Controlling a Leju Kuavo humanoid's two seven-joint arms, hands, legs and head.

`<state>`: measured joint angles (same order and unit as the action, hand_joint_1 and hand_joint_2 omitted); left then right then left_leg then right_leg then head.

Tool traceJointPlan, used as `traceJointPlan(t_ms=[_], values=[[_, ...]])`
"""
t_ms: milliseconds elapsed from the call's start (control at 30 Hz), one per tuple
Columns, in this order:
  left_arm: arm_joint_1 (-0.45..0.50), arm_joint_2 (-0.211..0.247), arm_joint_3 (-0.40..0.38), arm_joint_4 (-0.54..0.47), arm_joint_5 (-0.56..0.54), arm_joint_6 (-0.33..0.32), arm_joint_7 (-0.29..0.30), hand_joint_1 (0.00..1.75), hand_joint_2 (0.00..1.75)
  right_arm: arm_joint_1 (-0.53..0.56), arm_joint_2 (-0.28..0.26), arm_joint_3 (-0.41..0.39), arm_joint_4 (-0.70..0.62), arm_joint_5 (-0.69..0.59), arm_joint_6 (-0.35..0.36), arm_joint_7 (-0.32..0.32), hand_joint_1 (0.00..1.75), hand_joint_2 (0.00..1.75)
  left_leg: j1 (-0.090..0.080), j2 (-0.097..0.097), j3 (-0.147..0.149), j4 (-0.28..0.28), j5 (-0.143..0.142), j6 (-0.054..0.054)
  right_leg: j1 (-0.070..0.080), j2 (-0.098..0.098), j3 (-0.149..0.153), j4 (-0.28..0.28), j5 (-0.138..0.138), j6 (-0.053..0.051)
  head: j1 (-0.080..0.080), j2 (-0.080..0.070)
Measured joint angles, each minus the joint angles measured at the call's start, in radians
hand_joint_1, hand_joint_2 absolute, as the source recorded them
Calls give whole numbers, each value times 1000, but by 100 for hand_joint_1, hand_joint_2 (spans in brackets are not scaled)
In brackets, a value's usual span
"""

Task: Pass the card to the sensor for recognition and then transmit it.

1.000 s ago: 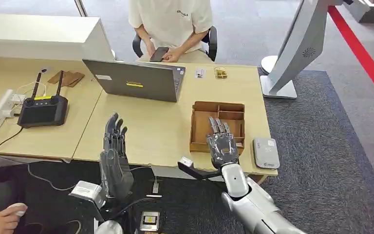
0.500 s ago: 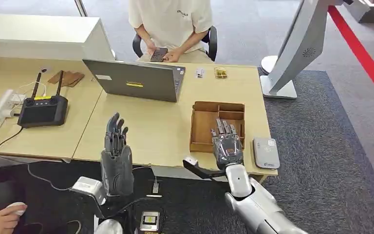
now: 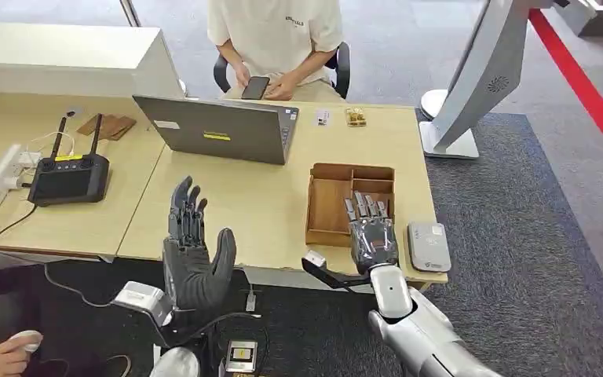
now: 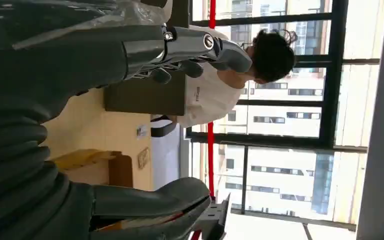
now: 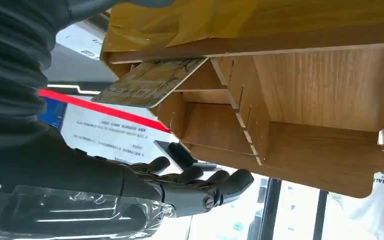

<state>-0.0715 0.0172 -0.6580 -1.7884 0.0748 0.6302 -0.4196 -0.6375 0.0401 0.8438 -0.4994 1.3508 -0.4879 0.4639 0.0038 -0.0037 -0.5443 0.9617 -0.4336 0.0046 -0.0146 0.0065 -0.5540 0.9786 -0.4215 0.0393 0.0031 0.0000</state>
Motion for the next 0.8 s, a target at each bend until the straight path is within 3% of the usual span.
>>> traceJointPlan(t_ms=[800], values=[[32, 0, 9, -2, -30, 0, 2, 0, 175, -2, -15, 0, 0, 8, -31, -15, 0, 175, 0, 0, 0, 0, 0, 0, 0, 0, 0, 0, 0, 0, 0, 0]])
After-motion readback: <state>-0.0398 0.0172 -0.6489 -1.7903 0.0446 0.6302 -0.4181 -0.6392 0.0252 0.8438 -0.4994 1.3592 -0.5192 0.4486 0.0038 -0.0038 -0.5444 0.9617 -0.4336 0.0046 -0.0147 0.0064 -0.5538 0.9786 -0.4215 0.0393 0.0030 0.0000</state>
